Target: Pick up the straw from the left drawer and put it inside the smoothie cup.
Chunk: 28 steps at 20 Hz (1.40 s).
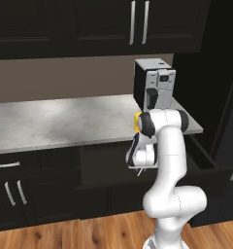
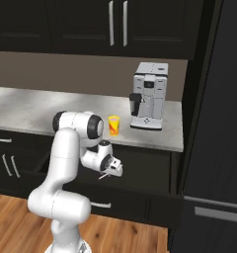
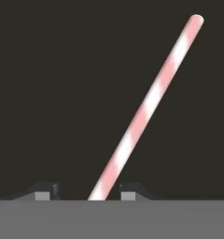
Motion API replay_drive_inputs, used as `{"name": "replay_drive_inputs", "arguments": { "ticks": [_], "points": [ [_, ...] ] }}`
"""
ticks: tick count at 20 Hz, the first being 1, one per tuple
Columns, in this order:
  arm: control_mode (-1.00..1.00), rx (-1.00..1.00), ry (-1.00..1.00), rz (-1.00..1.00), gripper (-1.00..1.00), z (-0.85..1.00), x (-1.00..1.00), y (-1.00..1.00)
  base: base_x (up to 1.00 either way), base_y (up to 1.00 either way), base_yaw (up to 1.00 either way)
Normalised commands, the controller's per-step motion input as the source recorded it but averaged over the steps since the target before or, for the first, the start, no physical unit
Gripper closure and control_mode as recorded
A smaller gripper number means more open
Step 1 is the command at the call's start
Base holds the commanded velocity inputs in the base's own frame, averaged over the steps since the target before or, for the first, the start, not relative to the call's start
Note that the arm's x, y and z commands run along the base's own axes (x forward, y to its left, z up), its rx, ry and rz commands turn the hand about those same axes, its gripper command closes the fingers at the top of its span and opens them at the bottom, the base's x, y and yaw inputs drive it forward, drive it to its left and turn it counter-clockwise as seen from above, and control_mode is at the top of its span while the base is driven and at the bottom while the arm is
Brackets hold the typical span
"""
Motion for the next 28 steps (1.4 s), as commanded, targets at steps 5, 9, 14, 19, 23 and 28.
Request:
{"name": "replay_drive_inputs", "arguments": {
  "ticks": [5, 9, 14, 19, 23, 28],
  "points": [
    [-1.00, 0.00, -0.05, 0.00, 1.00, -0.18, -0.07, -0.14, 0.00, 0.00, 0.00],
    [-1.00, 0.00, 0.00, 0.00, 1.00, -0.01, 0.02, -0.07, 0.00, 0.00, 0.00],
    [-1.00, 0.00, 0.00, 0.00, 1.00, 0.22, -0.01, -0.21, 0.00, 0.00, 0.00],
    [-1.00, 0.02, 0.00, 0.00, 1.00, 0.48, 0.00, -0.22, 0.00, 0.00, 0.00],
    [-1.00, 0.00, -0.02, 0.00, 1.00, 0.77, 0.00, -0.05, 0.00, 0.00, 0.00],
    [-1.00, 0.00, 0.00, -0.07, 1.00, 0.92, -0.13, 0.00, 0.00, 0.00, 0.00]
  ]
}}
